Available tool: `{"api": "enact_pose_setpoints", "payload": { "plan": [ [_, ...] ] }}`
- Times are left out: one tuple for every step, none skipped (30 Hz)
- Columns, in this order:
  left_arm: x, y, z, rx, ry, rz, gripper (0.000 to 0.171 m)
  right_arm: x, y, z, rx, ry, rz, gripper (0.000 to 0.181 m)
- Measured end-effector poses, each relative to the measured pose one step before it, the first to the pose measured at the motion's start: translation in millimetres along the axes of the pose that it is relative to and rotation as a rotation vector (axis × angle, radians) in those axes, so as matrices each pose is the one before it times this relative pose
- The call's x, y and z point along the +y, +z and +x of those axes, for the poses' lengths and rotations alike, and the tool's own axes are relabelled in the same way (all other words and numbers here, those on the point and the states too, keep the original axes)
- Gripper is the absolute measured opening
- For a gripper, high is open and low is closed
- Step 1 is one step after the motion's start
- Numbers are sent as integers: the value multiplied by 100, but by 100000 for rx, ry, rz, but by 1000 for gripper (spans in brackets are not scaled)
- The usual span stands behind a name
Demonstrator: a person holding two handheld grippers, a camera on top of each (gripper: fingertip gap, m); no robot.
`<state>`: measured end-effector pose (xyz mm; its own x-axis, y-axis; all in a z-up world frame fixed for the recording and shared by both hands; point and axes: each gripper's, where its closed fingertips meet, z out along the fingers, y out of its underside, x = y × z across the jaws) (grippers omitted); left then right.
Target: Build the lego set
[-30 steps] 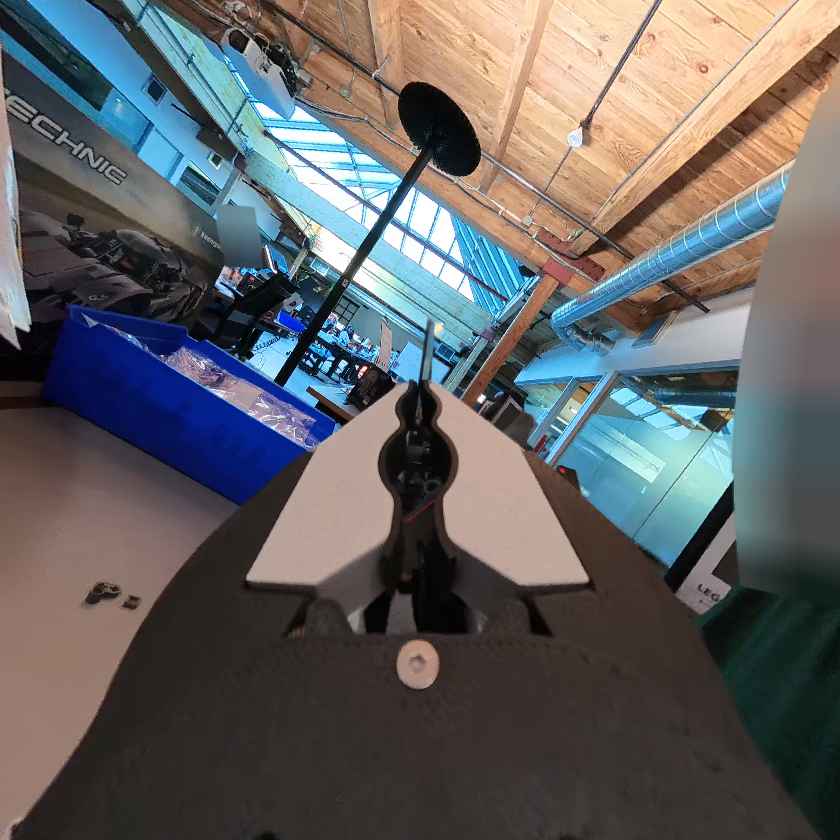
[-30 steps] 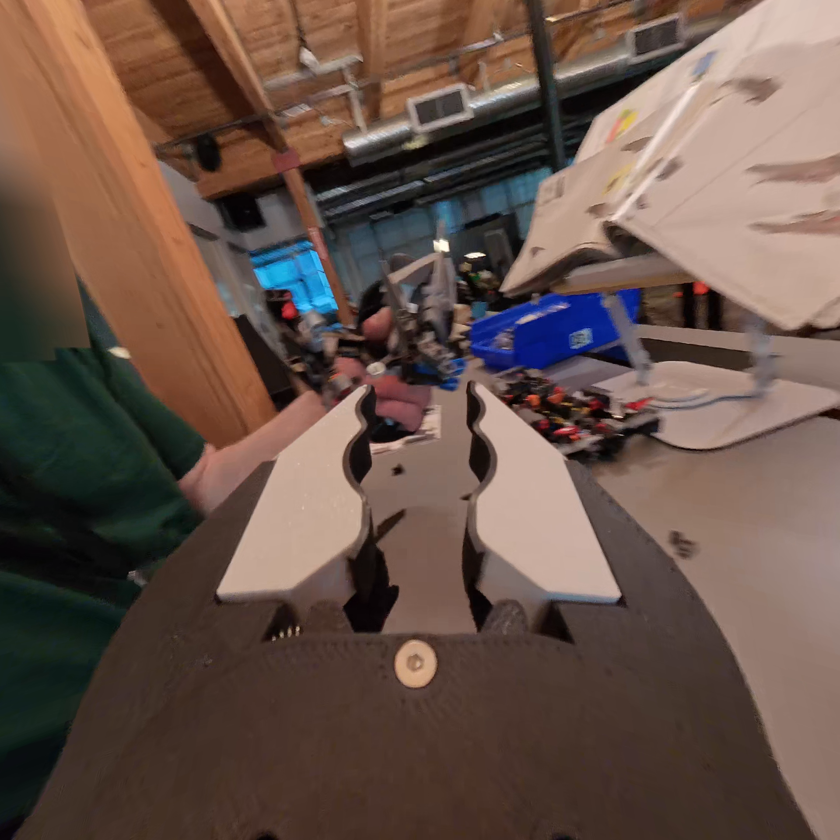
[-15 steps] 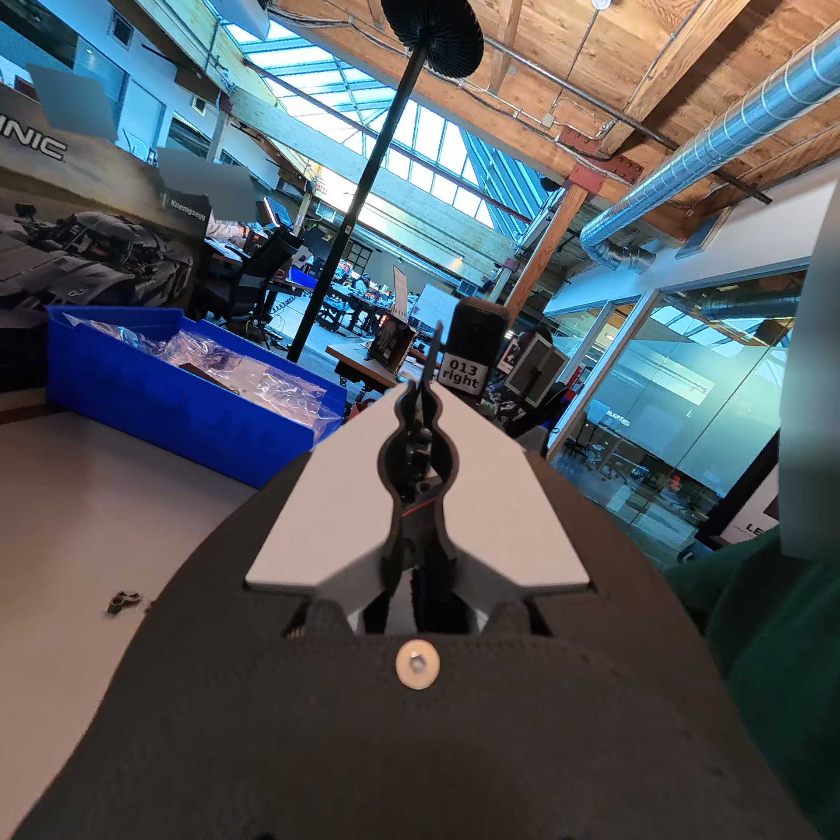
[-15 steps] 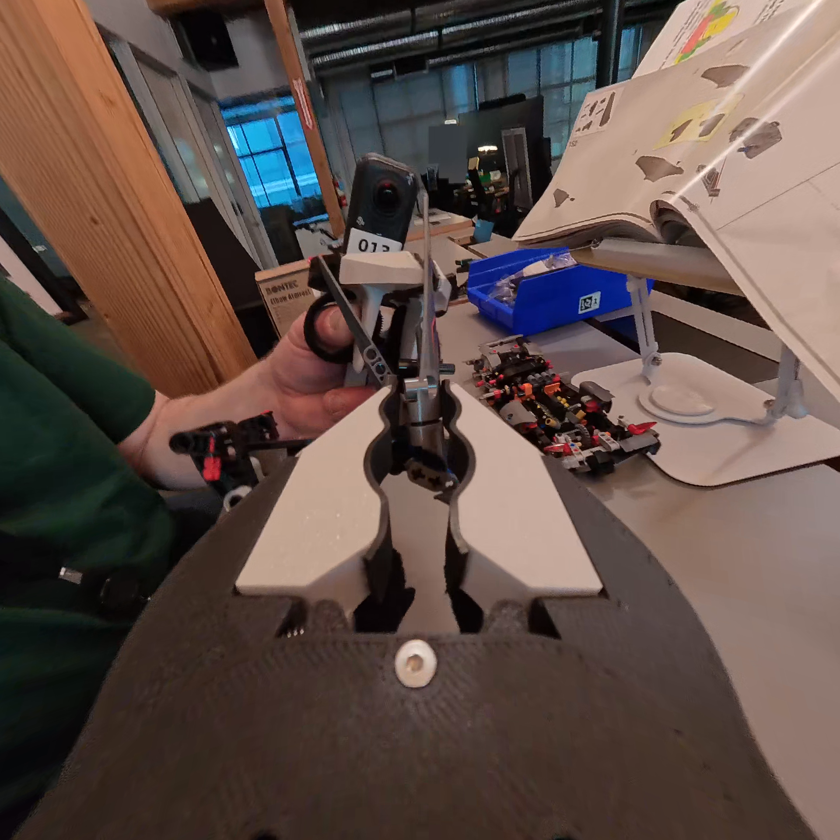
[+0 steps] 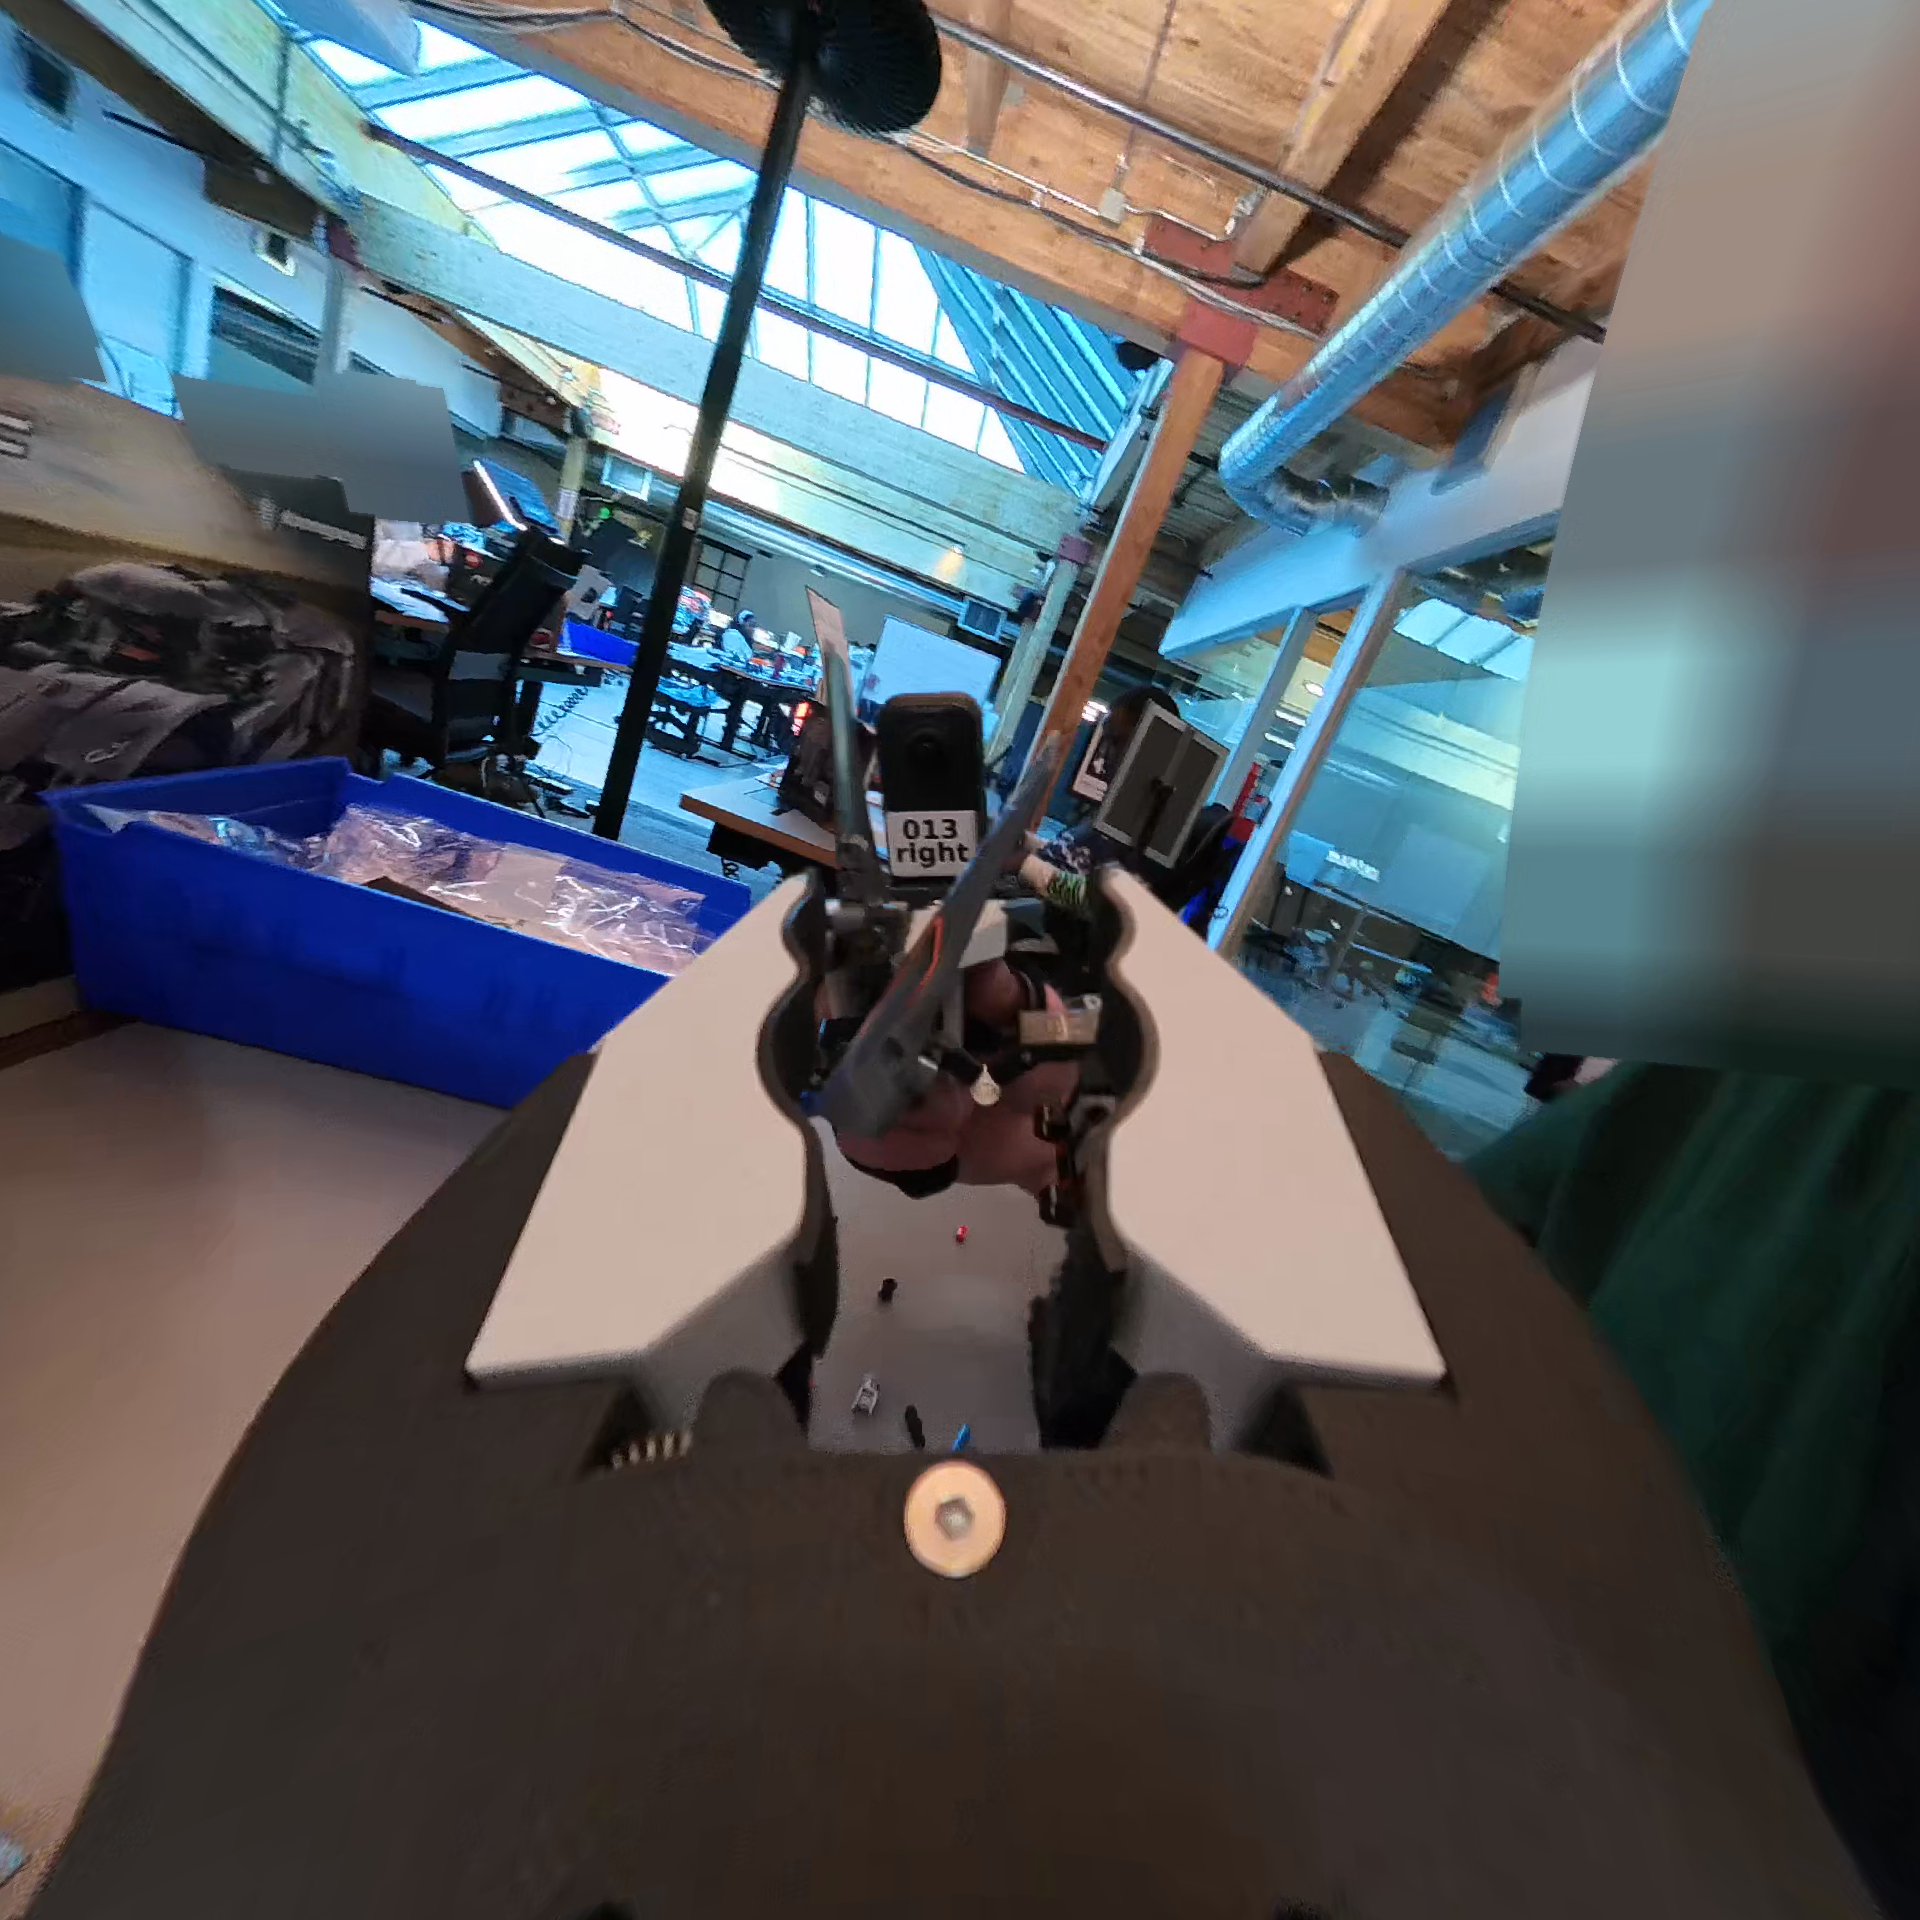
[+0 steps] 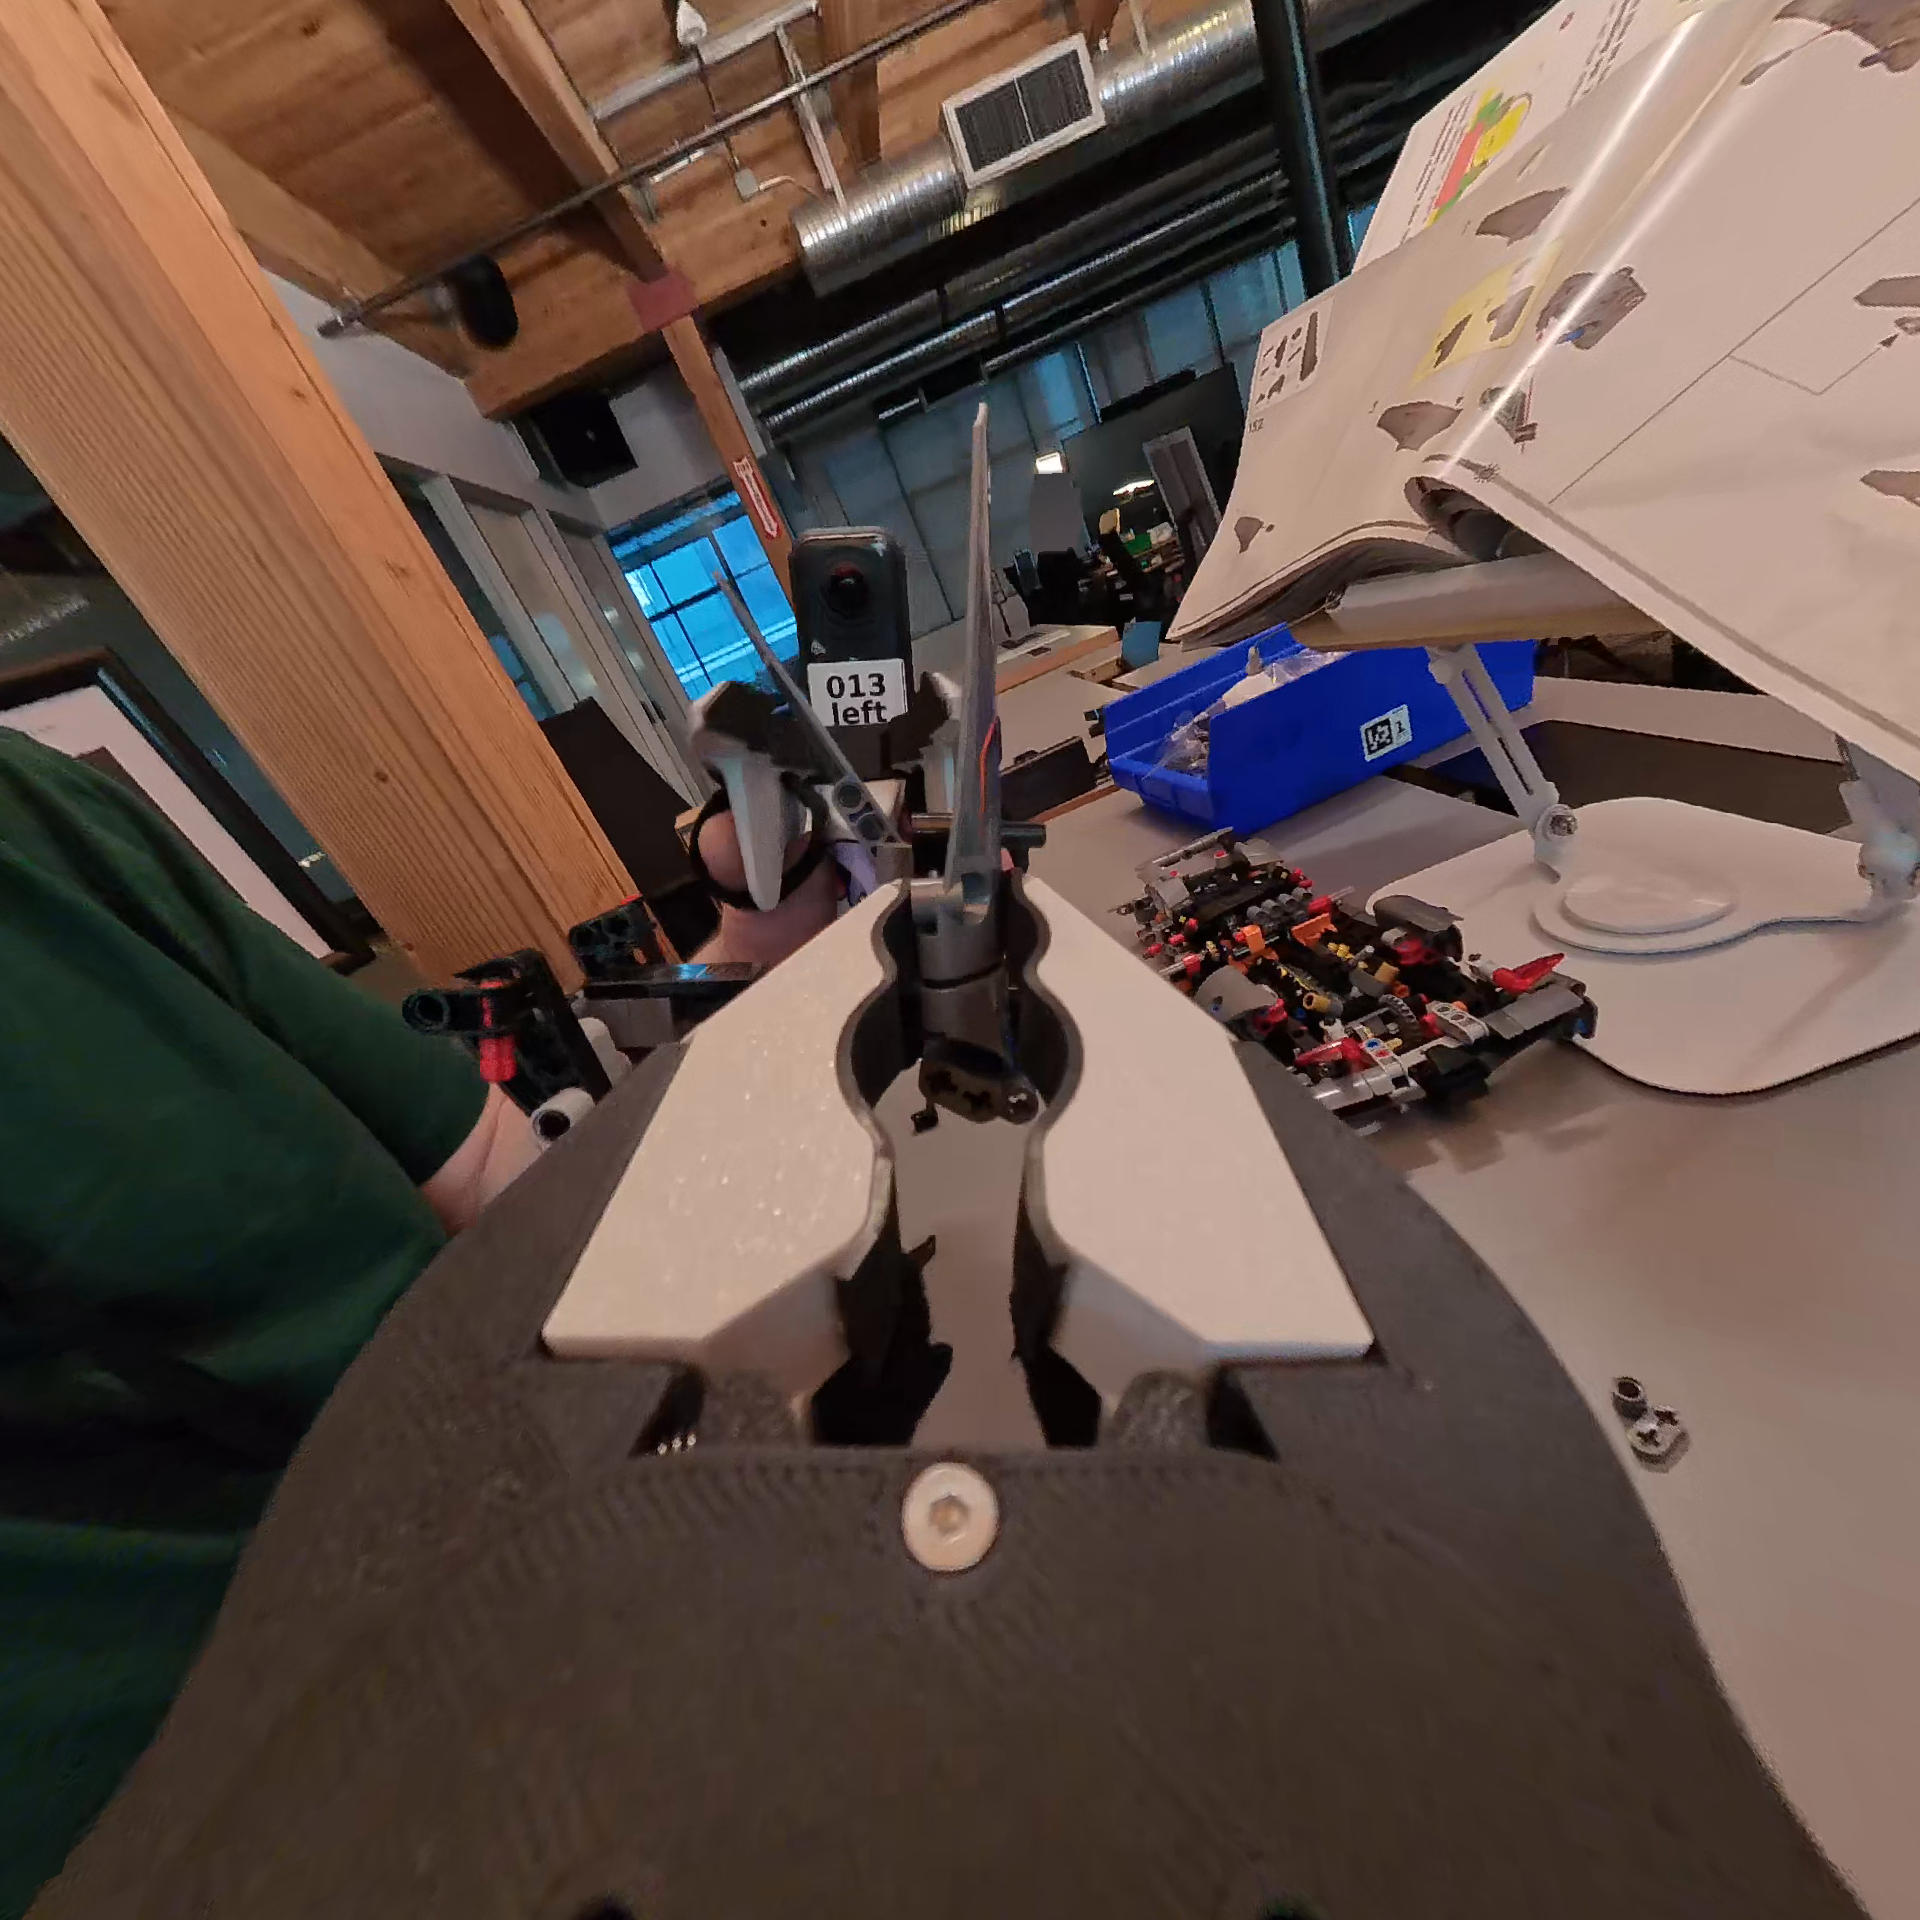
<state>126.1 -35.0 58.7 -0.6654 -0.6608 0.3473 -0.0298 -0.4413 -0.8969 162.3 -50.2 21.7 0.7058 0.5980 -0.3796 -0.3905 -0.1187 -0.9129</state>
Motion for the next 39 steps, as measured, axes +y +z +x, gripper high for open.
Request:
{"api": "enact_pose_setpoints", "payload": {
  "plan": [
    [265, 25, 325, 1583, 2501, -2225, 50, -22, 5, 53, -390, 1086, 366, 13],
    [292, 71, 12, -828, 3138, -2543, 52, -69, 2, 51, 21, 199, 645, 13],
    [224, 94, -81, -1117, 2417, -1967, 53, -7, 18, 28, 132, 219, -3, 13],
    [183, 183, 45, 59, 1631, -1590, 52, 14, 47, 27, 205, 230, -220, 13],
    [119, 262, 191, 603, 2203, -1123, 51, -3, 64, 104, 911, 400, -213, 13],
    [62, 300, 150, -319, 3571, -699, 47, 21, 86, -22, 156, 66, -369, 13],
    [144, 337, -40, -2092, 4882, -1029, 37, 36, 112, -119, -499, 315, -549, 13],
    [442, 369, -166, -2444, 3676, -3117, 28, -8, 102, -50, -174, 850, -234, 13],
    [497, 294, -110, -1615, 2631, -3607, 18, 15, 83, -10, -24, 1130, -305, 13],
    [81, 90, -175, -2551, 3405, -815, 9, -52, 42, -95, -648, 1084, 307, 13],
    [-130, -39, -56, -1897, 3632, 622, 6, -52, 26, -44, -320, 1484, 399, 13],
    [-44, 9, 43, -1121, 2750, -243, 6, 4, 29, 31, 11, 1769, 166, 13],
    [15, 24, 164, -819, 3584, -856, 6, -14, -5, -47, -548, 1510, 362, 13],
    [-54, 33, 231, -813, 4823, -425, 6, -14, -23, -66, -764, 1112, 318, 13],
    [1, 73, 389, 387, 3778, -927, 6, 20, -26, 120, 238, 2263, 151, 13],
    [123, 130, 384, 290, 4014, -1739, 6, -80, -64, 100, -93, 2595, 833, 13],
    [28, 90, 243, -945, 5216, -1120, 6, -47, -49, 11, -835, 2351, 745, 13],
    [71, 106, 334, -210, 5193, -1533, 6, 67, -48, 143, -100, 2808, 183, 13],
    [237, 128, 378, 373, 4846, -2819, 6, 19, -48, 164, 275, 2140, 557, 13],
    [157, 38, 159, -942, 5270, -2512, 6, 75, -15, 79, -284, 1846, 261, 13],
    [90, -4, 241, -42, 5023, -1895, 6, 132, 40, 47, -409, 2091, 33, 13],
    [141, 39, 356, 839, 4321, -2260, 7, 111, 42, 110, 138, 1757, 179, 13],
    [106, 17, 168, -546, 4200, -1995, 7, 36, 33, -42, -727, 1235, 644, 13],
    [-46, -4, 177, -180, 3149, -709, 7, 15, 16, -217, -1781, 60, 666, 13],
    [-105, -33, 222, 517, 1612, -71, 7, -7, -47, -169, -1337, -898, 446, 13],
    [18, -73, 57, -246, 931, -705, 8, -22, -73, -122, -596, -2203, 397, 13],
    [-19, -142, -46, -612, -198, 61, 8, -97, -23, -263, -1121, -2930, 673, 13],
    [-128, -162, 40, 309, -2184, 1170, 9, -206, -6, -368, -1617, -2708, 1170, 13],
    [-71, -191, 86, 602, -2665, 921, 13, -187, 4, -322, -1134, -2559, 509, 13],
    [-43, -263, -196, -1374, -2346, 836, 18, -163, 12, -365, -993, -3481, 142, 13],
    [-23, -330, -170, -536, -3266, 1051, 24, -234, -3, -350, -900, -3553, 385, 13],
    [-132, -416, -104, 936, -4826, 2139, 28, -158, -34, -96, 374, -2346, -255, 13],
    [-112, -484, -279, 702, -6038, 2433, 31, -62, -16, -189, -164, -2843, -951, 14],
    [-33, -472, -508, 362, -8104, 2272, 37, -128, -3, -298, -802, -3563, -428, 13],
    [-60, -392, -463, 1845, -10309, 2802, 43, -189, 8, -335, -1065, -4045, 114, 13],
    [-82, -302, -469, 2693, -12301, 3035, 46, 45, 75, -173, -365, -3586, -1601, 13],
    [29, -167, -950, 270, -14632, 2499, 46, 156, 118, -223, -751, -4280, -2337, 13],
    [-84, -7, -579, 3110, -14605, 3410, 48, 131, 146, -274, -816, -5059, -2036, 13],
    [-161, 50, 360, 8328, -11634, 4057, 52, 83, 181, -258, -868, -4277, -1765, 13]
  ]
}}
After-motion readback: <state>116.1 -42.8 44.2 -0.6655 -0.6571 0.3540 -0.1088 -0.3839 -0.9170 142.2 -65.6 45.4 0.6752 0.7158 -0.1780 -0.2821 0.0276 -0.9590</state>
